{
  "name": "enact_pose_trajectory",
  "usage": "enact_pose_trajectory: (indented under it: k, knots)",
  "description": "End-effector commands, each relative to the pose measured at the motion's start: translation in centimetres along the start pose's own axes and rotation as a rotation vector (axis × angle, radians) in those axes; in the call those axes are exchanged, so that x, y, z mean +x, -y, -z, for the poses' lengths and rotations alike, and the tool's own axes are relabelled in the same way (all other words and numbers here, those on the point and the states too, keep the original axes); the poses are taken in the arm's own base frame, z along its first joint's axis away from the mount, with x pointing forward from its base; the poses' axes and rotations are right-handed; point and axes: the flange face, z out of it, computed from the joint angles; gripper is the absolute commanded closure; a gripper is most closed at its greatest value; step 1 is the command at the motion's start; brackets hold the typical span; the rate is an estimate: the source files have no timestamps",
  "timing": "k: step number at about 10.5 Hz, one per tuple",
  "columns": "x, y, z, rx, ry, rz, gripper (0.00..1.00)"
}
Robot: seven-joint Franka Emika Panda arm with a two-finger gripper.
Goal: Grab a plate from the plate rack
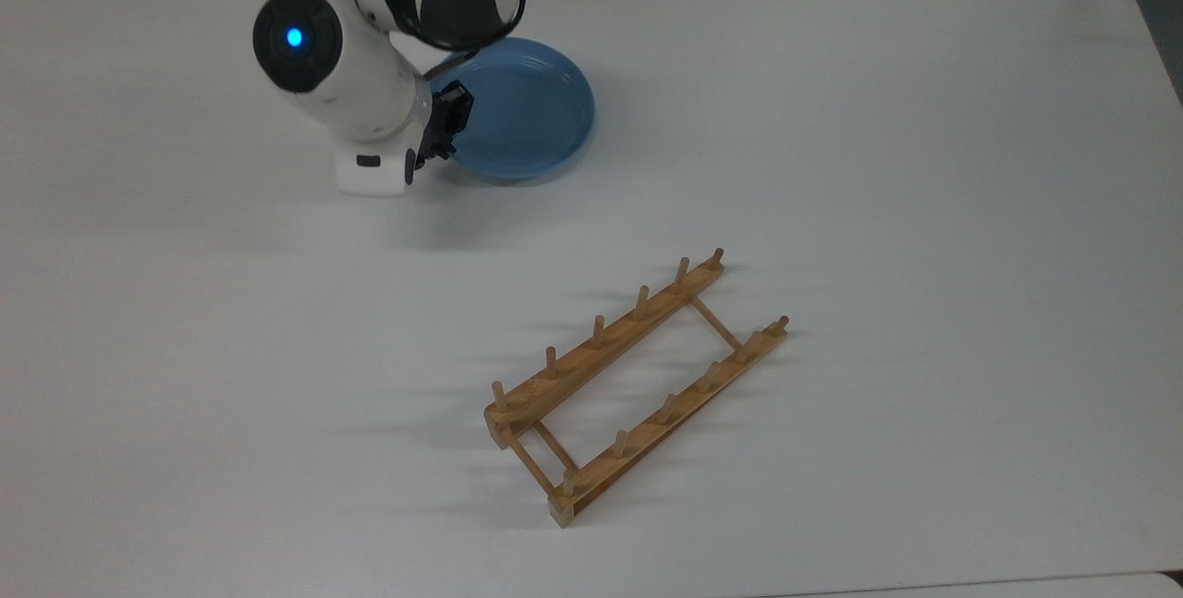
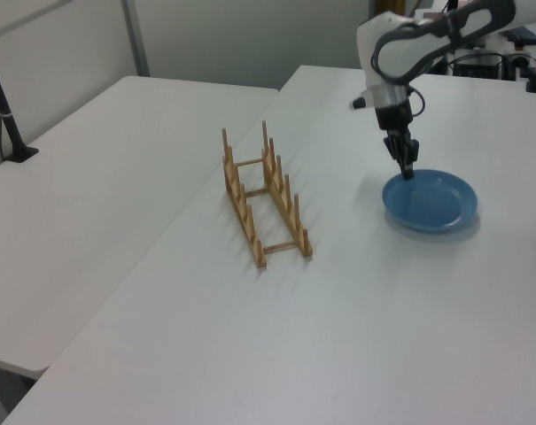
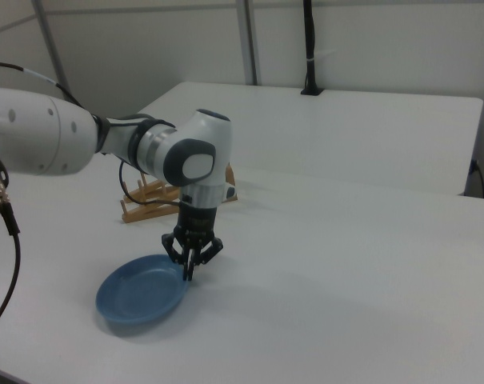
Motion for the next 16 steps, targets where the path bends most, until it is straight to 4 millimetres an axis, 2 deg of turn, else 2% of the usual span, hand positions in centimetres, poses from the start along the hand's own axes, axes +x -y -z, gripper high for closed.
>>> enact_pose_trajectory:
  k: [1, 2, 3, 4, 5, 7, 9, 10, 11, 13, 16]
  knots:
    - [-0.8, -0.3, -0.2, 0.050, 0.005, 0.011, 0.43]
    - [-0.8, -0.3, -0.1, 0.046, 0.005, 0.004, 0.25]
    - [-0.8, -0.3, 0.6, 0.030, 0.003, -0.005, 0.00]
    - [-0.7, -0.2, 3.0, -0.006, -0.021, -0.021, 0.00]
    - [-1.0, 0.5, 6.5, -0.052, -0.061, -0.060, 0.00]
    - [-1.2, 2.6, 12.9, -0.149, -0.142, -0.253, 0.00]
    - [-1.0, 5.0, 17.1, -0.205, -0.207, -0.461, 0.00]
    - [-1.1, 7.1, 19.1, -0.232, -0.242, -0.526, 0.00]
    - [-1.8, 8.8, 20.8, -0.258, -0.262, -0.594, 0.00]
    - [-2.3, 12.4, 22.7, -0.305, -0.246, -0.720, 0.00]
    - [-3.2, 14.1, 23.3, -0.284, -0.245, -0.859, 0.00]
